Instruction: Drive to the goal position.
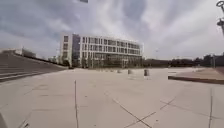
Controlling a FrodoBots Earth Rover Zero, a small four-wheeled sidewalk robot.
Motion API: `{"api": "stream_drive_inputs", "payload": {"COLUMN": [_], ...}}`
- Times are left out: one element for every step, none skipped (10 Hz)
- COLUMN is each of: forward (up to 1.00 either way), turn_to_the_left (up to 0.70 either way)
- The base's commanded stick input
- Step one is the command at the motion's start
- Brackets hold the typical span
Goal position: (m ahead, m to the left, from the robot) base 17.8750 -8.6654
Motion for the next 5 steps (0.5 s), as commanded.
{"api": "stream_drive_inputs", "payload": {"forward": [0.50,0.50,0.50,0.50,0.50], "turn_to_the_left": [0.00,-0.28,-0.50,-0.50,-0.50]}}
